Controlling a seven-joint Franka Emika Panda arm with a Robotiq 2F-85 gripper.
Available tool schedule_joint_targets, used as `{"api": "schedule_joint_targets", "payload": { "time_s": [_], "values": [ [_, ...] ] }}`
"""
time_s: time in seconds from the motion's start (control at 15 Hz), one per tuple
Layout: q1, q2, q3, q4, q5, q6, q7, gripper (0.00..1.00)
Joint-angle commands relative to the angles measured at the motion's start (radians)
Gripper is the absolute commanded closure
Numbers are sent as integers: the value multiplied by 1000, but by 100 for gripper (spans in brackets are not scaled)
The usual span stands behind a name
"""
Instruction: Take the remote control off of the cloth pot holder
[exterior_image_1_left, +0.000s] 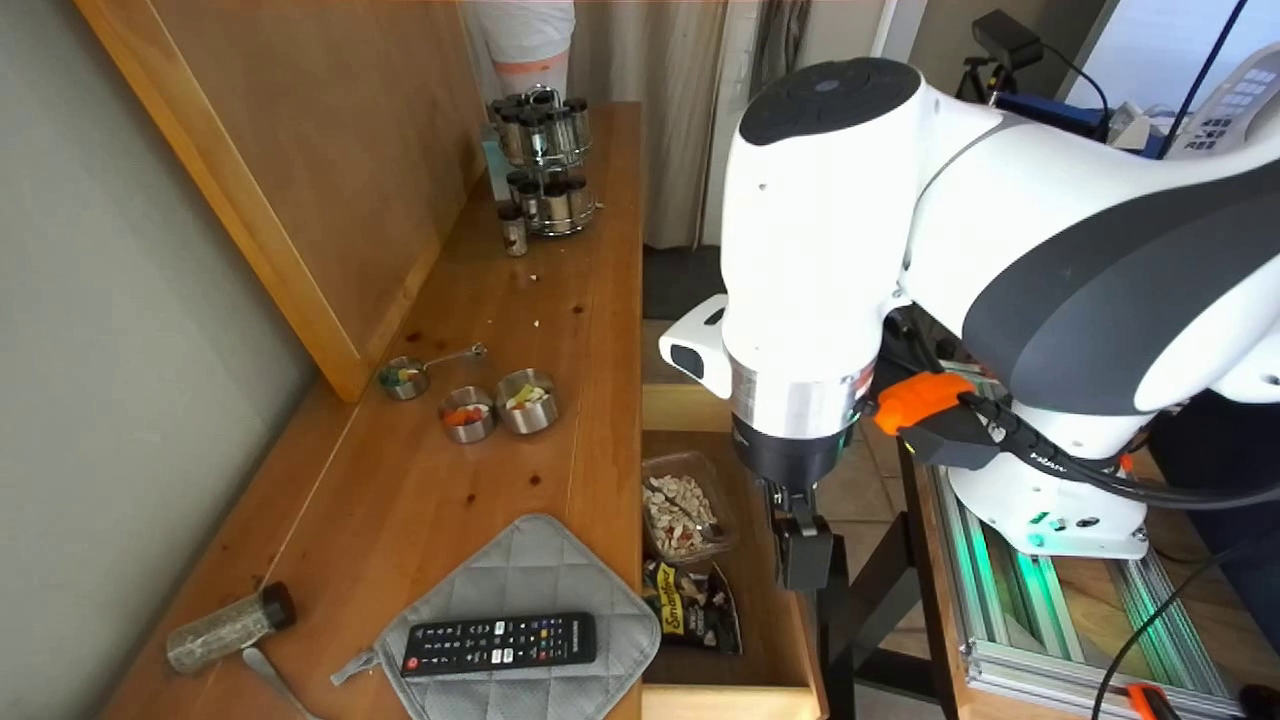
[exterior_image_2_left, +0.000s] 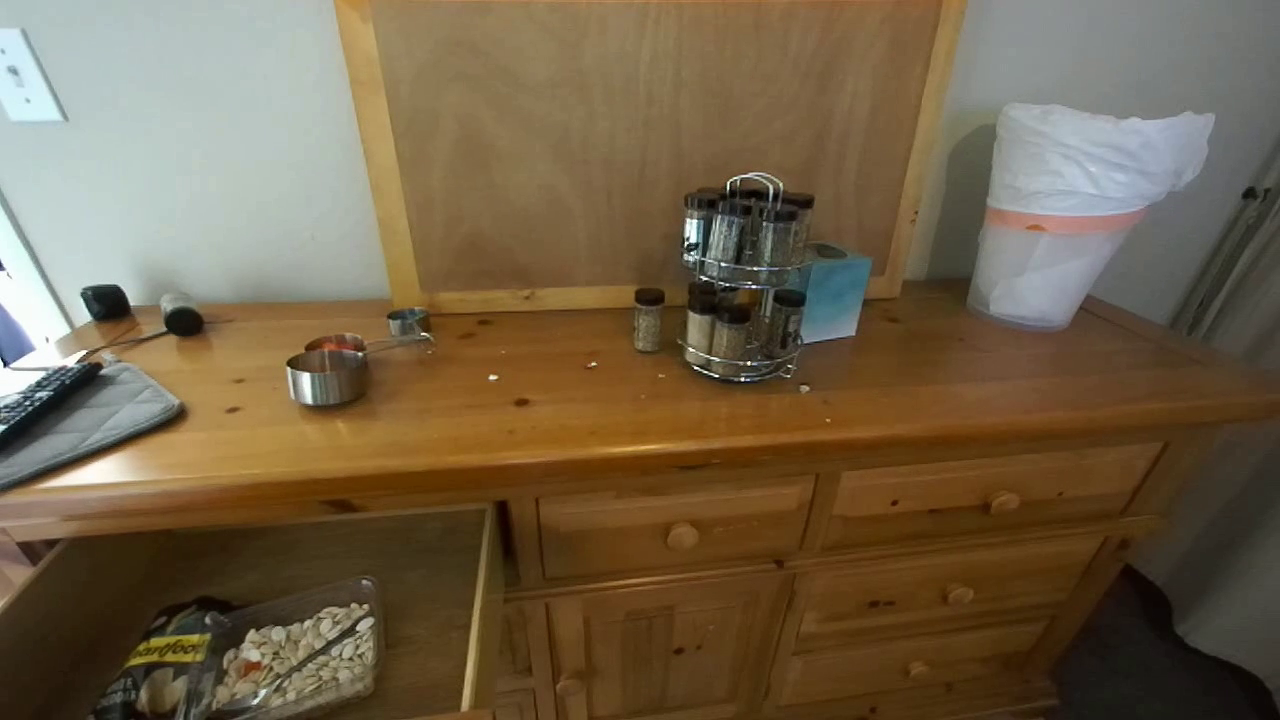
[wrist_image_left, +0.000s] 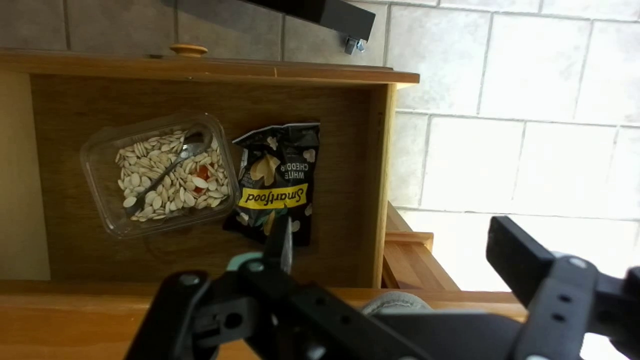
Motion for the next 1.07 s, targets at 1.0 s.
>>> {"api": "schedule_joint_targets", "payload": {
  "time_s": [1.0],
  "values": [
    [53, 525, -71, 449, -152, 44, 198, 0]
  ]
}}
